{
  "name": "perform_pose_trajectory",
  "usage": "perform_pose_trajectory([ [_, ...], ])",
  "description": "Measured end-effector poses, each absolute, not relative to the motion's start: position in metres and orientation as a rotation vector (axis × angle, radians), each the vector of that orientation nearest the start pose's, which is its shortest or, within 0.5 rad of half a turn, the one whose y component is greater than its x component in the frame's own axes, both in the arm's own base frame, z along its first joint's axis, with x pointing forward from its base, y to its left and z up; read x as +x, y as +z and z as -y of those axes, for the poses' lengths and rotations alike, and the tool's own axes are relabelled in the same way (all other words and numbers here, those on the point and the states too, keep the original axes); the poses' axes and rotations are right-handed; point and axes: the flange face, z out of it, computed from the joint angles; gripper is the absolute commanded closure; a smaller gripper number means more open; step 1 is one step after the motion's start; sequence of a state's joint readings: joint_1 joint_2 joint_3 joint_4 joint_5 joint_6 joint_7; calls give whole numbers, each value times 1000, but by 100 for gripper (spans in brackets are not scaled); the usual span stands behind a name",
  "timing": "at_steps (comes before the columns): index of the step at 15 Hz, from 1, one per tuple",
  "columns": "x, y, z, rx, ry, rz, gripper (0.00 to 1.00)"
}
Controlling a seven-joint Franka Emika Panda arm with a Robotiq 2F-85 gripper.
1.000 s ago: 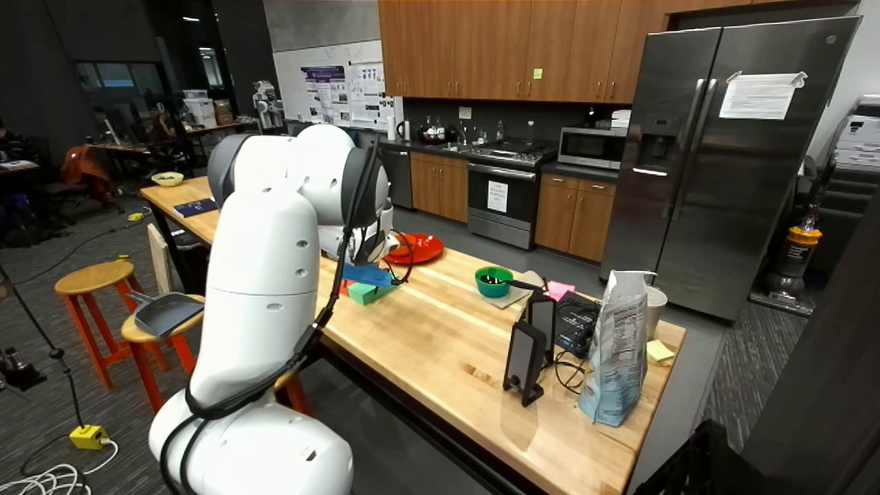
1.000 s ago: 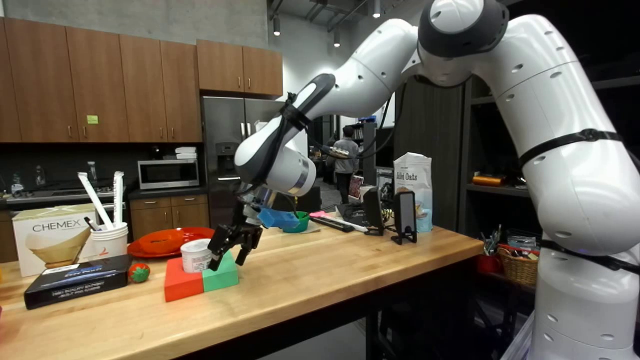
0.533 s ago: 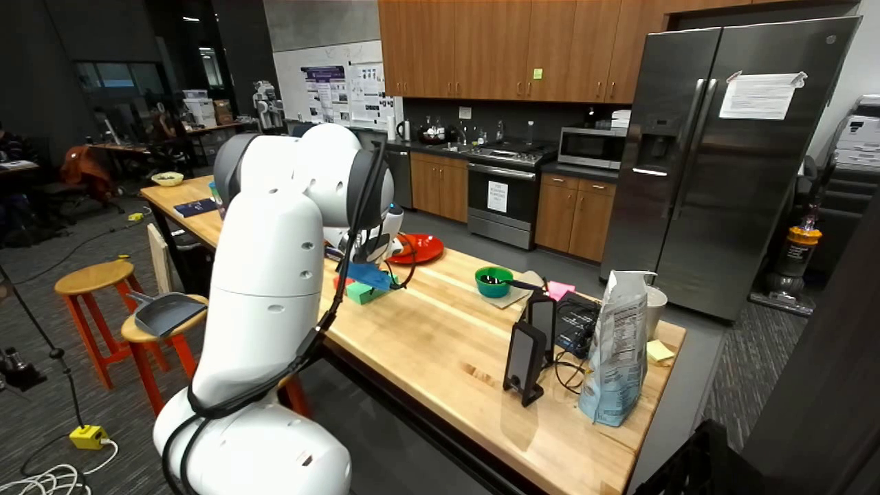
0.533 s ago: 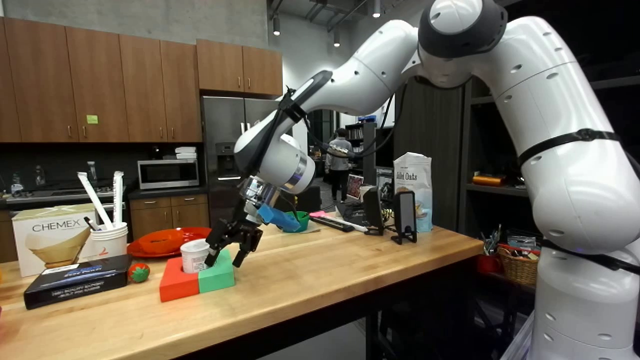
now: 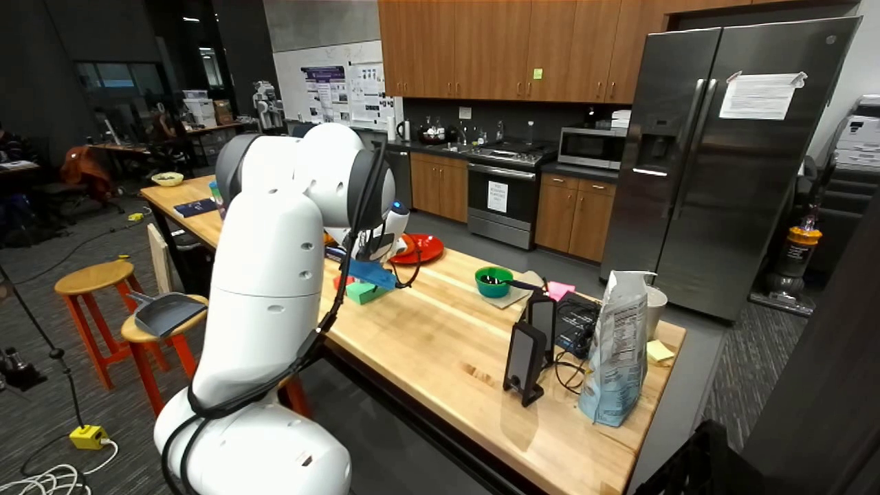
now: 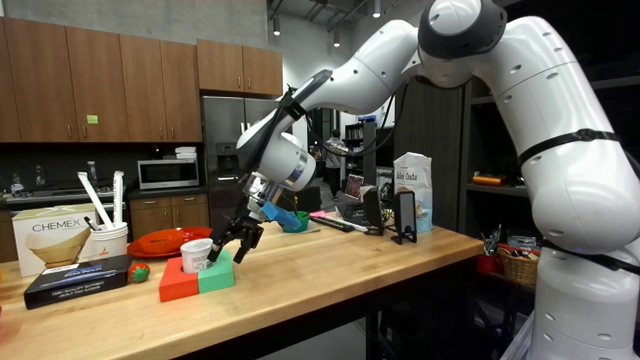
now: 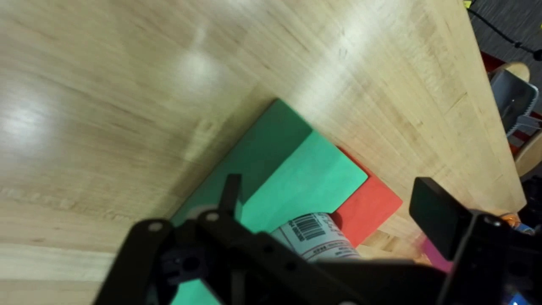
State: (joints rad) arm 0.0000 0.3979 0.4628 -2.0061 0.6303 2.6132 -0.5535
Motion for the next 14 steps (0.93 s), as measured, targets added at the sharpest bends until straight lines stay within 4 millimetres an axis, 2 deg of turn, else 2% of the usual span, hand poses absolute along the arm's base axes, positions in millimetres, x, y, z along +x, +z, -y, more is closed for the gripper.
perform_pose_trajectory([
  [2,574,303,-247,-2539,-336,619,0],
  [5,579,324,-232,-2569,-416,692,0],
  [11,576,391,-201,-2602,-602,814,0],
  [14,571,424,-179,-2636,-701,889,0],
])
